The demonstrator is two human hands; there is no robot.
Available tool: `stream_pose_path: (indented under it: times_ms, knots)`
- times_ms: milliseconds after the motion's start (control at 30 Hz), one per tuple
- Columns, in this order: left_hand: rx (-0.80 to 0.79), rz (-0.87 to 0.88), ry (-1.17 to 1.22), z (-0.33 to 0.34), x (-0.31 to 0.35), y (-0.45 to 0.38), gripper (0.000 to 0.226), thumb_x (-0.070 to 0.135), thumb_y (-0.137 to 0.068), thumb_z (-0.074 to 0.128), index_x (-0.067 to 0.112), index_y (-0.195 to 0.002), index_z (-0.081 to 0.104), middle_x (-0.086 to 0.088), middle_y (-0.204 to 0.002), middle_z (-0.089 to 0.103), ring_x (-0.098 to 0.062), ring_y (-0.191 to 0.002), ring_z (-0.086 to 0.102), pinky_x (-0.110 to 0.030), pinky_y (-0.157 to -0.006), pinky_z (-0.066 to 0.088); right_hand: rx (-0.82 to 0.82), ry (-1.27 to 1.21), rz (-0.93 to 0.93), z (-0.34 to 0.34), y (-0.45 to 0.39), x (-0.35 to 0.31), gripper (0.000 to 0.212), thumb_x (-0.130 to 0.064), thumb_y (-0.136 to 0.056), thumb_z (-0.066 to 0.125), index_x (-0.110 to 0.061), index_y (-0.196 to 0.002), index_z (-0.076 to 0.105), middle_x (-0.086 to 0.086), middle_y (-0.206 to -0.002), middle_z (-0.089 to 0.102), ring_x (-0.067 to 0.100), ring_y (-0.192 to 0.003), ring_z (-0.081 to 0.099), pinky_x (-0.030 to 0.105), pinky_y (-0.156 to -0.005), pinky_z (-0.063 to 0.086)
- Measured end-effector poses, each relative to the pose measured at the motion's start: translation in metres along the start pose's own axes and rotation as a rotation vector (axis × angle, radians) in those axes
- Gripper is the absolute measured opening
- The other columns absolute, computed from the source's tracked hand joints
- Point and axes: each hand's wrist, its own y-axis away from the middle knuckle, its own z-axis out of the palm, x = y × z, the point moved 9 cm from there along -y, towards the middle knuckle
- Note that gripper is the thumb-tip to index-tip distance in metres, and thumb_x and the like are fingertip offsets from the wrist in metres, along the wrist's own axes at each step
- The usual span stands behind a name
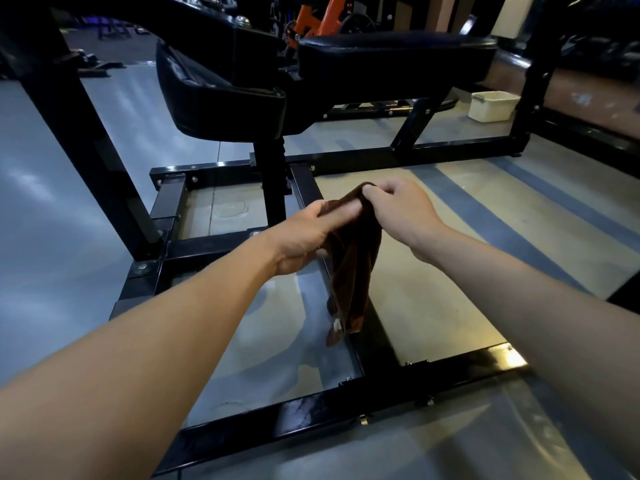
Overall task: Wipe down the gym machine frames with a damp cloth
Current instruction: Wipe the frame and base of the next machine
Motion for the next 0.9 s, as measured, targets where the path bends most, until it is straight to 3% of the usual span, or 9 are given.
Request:
stream_pose_path:
  times_ms: [67, 167, 333, 433, 533, 633, 767, 833, 900]
  knots:
    - [0.096, 0.012, 0.031, -0.006, -0.001, -0.002, 0.036, 0.024, -0.093, 0.076, 0.022, -0.125, 0.06, -0.004, -0.114, 0.074, -0.021, -0.112, 0.07, -0.043, -0.102, 0.054, 0.033, -0.039, 0.048, -0.003, -0.002, 0.007, 0.029, -0.034, -0.105, 0.052, -0.013, -0.095, 0.07, -0.005, -0.082, 0.061, 0.01, -0.078, 0.057, 0.027, -0.062, 0.042]
    - [0.188, 0.049, 0.093, -0.017, 0.0, -0.005, 0.024, 0.024, -0.102, 0.064, 0.02, -0.125, 0.065, 0.0, -0.1, 0.076, -0.017, -0.097, 0.072, -0.029, -0.074, 0.058, 0.036, -0.051, 0.033, -0.004, -0.004, 0.012, 0.023, -0.037, -0.108, 0.051, -0.021, -0.108, 0.067, -0.004, -0.093, 0.065, 0.008, -0.087, 0.061, 0.024, -0.065, 0.043]
    - [0.236, 0.071, 0.168, -0.03, 0.007, -0.005, 0.023, 0.026, -0.109, 0.049, 0.025, -0.127, 0.065, 0.002, -0.098, 0.078, -0.014, -0.096, 0.072, -0.035, -0.09, 0.053, -0.2, 0.148, -0.117, 0.006, 0.0, 0.017, 0.018, -0.026, -0.105, 0.059, -0.021, -0.119, 0.069, -0.007, -0.103, 0.068, 0.008, -0.097, 0.061, 0.014, -0.075, 0.044]
    - [0.188, 0.06, 0.146, -0.024, 0.008, -0.004, 0.026, 0.023, -0.111, 0.041, 0.026, -0.123, 0.064, 0.003, -0.092, 0.077, -0.016, -0.096, 0.07, -0.036, -0.085, 0.052, -0.368, 0.209, -0.023, 0.025, 0.003, 0.038, 0.02, -0.024, -0.102, 0.064, -0.024, -0.12, 0.071, 0.005, -0.124, 0.063, 0.024, -0.109, 0.061, 0.036, -0.086, 0.052]
    - [0.219, 0.057, 0.132, -0.024, 0.006, -0.005, 0.027, 0.02, -0.11, 0.04, 0.022, -0.123, 0.063, -0.003, -0.099, 0.076, -0.021, -0.102, 0.069, -0.038, -0.088, 0.054, -0.276, 0.21, 0.053, 0.018, -0.004, 0.051, 0.017, -0.034, -0.102, 0.064, -0.022, -0.109, 0.074, 0.011, -0.129, 0.06, 0.027, -0.113, 0.06, 0.032, -0.079, 0.048]
    - [0.38, 0.121, -0.112, -0.041, 0.012, -0.002, 0.025, 0.02, -0.109, 0.042, 0.024, -0.12, 0.064, -0.004, -0.112, 0.071, -0.023, -0.111, 0.066, -0.041, -0.097, 0.056, -0.168, 0.172, 0.035, 0.004, -0.005, 0.044, 0.025, -0.032, -0.103, 0.062, -0.013, -0.098, 0.076, 0.015, -0.105, 0.074, 0.029, -0.1, 0.067, 0.033, -0.074, 0.051]
    - [0.571, 0.284, -0.408, -0.054, 0.028, 0.008, 0.029, 0.014, -0.107, 0.042, 0.028, -0.121, 0.062, 0.004, -0.114, 0.065, -0.015, -0.106, 0.063, -0.038, -0.093, 0.058, -0.016, 0.29, -0.111, 0.002, -0.003, 0.02, 0.012, -0.027, -0.105, 0.059, -0.023, -0.1, 0.069, -0.001, -0.096, 0.071, 0.016, -0.087, 0.066, 0.03, -0.072, 0.054]
    - [0.553, 0.285, -0.28, -0.053, 0.028, 0.007, 0.029, 0.012, -0.107, 0.043, 0.027, -0.121, 0.063, 0.003, -0.114, 0.065, -0.015, -0.108, 0.063, -0.038, -0.096, 0.058, -0.08, 0.099, -0.047, 0.012, -0.004, 0.022, 0.013, -0.019, -0.104, 0.056, -0.021, -0.109, 0.067, -0.002, -0.106, 0.069, 0.014, -0.094, 0.067, 0.028, -0.079, 0.058]
    - [0.509, 0.27, -0.193, -0.046, 0.029, 0.006, 0.028, 0.011, -0.106, 0.044, 0.024, -0.122, 0.064, 0.001, -0.112, 0.066, -0.014, -0.107, 0.064, -0.036, -0.096, 0.058, -0.235, -0.316, 0.231, 0.03, 0.0, 0.038, 0.02, -0.017, -0.103, 0.052, -0.012, -0.119, 0.064, 0.006, -0.114, 0.069, 0.018, -0.104, 0.069, 0.032, -0.087, 0.061]
